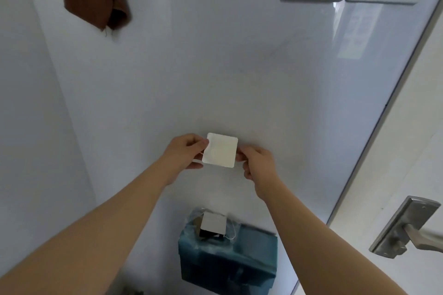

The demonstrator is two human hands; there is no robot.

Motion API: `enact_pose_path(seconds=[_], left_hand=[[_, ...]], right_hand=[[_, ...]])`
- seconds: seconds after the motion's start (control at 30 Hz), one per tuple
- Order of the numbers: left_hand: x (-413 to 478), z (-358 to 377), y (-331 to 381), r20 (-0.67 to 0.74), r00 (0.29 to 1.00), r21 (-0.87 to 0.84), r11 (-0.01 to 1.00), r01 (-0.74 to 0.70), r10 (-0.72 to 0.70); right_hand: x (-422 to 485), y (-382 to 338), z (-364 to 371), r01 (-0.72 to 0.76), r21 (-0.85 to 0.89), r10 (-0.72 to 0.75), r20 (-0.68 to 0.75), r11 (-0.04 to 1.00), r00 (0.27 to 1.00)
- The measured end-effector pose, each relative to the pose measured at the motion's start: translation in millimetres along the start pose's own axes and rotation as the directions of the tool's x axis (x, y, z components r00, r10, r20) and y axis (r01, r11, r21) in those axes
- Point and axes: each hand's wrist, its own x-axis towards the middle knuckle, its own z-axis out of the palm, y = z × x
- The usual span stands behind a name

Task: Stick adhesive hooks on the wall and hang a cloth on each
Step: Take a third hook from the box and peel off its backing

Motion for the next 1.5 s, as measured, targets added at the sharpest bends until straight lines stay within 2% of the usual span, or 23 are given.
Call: enact_pose_path(seconds=[0.13, 0.2, 0.27, 0.33, 0.43, 0.47, 0.5, 0.57, 0.67, 0.8, 0.9, 0.97, 1.07, 1.13, 1.2, 1.27, 1.33, 1.43, 1.5], left_hand=[[2.0, -14.7, 42.1, -0.045, 0.986, 0.011, 0.987, -0.161, 0.162], [2.7, -21.4, 57.8, -0.059, 0.981, -0.015, 0.982, -0.186, 0.185], [3.6, -27.8, 70.4, -0.033, 0.991, -0.156, 0.978, -0.137, 0.133], [2.9, -31.2, 76.5, 0.026, 0.999, -0.37, 0.929, -0.013, 0.024], [1.9, -36.1, 75.2, 0.071, 0.991, -0.649, 0.749, 0.135, -0.116], [1.9, -39.2, 75.1, 0.065, 0.986, -0.73, 0.667, 0.15, -0.15], [3.9, -41.5, 73.7, 0.045, 0.983, -0.758, 0.635, 0.151, -0.18], [6.0, -41.8, 72.1, 0.005, 0.976, -0.663, 0.73, 0.164, -0.216], [4.0, -27.0, 77.1, 0.074, 0.974, -0.509, 0.831, 0.223, -0.216], [0.8, -12.8, 89.2, 0.143, 0.97, -0.552, 0.798, 0.242, -0.195], [4.6, -10.8, 91.1, 0.118, 0.979, -0.577, 0.79, 0.205, -0.168], [5.7, -10.9, 90.0, 0.114, 0.979, -0.643, 0.738, 0.204, -0.171], [4.6, -11.7, 89.2, 0.118, 0.979, -0.673, 0.712, 0.2, -0.164], [5.0, -13.4, 88.3, 0.075, 0.983, -0.667, 0.724, 0.176, -0.17], [6.3, -18.0, 87.9, 0.009, 0.988, -0.695, 0.71, 0.116, -0.152], [8.5, -24.6, 87.5, -0.006, 0.993, -0.739, 0.669, 0.076, -0.12], [7.6, -31.4, 87.7, 0.012, 0.996, -0.775, 0.629, 0.062, -0.084], [6.1, -36.9, 86.7, 0.074, 0.997, -0.778, 0.624, 0.073, -0.025], [4.2, -38.6, 85.3, 0.148, 0.988, -0.774, 0.627, 0.092, 0.038]], right_hand=[[-3.5, -42.8, 14.9, 0.158, 0.061, -0.159, 0.004, 0.986, 0.987], [-3.6, -57.4, 18.8, 0.221, 0.044, -0.221, -0.003, 0.974, 0.975], [-2.7, -68.3, 23.4, 0.279, -0.011, -0.279, -0.007, 0.96, 0.96], [-2.0, -75.8, 29.9, 0.309, -0.034, -0.309, 0.001, 0.951, 0.951], [0.9, -83.5, 38.7, 0.312, -0.01, -0.313, -0.006, 0.95, 0.95], [3.4, -84.9, 40.6, 0.311, 0.006, -0.311, -0.027, 0.95, 0.95], [5.3, -85.1, 40.8, 0.311, 0.01, -0.31, -0.054, 0.95, 0.949], [8.8, -82.9, 41.2, 0.346, -0.041, -0.348, -0.093, 0.937, 0.933], [8.4, -76.9, 44.1, 0.461, -0.205, -0.489, -0.116, 0.863, 0.864], [7.7, -69.9, 45.1, 0.569, -0.392, -0.645, -0.087, 0.723, 0.76], [9.3, -68.6, 43.1, 0.614, -0.422, -0.685, -0.024, 0.667, 0.728], [9.7, -67.2, 43.3, 0.638, -0.441, -0.706, 0.013, 0.631, 0.708], [8.5, -66.2, 44.6, 0.647, -0.433, -0.703, 0.041, 0.628, 0.71], [6.4, -66.4, 45.5, 0.644, -0.399, -0.674, 0.084, 0.652, 0.734], [5.6, -66.4, 46.1, 0.601, -0.291, -0.602, 0.096, 0.744, 0.792], [5.5, -67.1, 46.1, 0.497, -0.139, -0.492, 0.075, 0.856, 0.868], [5.0, -70.7, 46.3, 0.384, 0.021, -0.385, 0.074, 0.923, 0.92], [3.2, -80.9, 45.9, 0.24, 0.287, -0.28, 0.105, 0.927, 0.954], [3.7, -85.8, 46.3, 0.219, 0.32, -0.268, 0.117, 0.922, 0.956]])
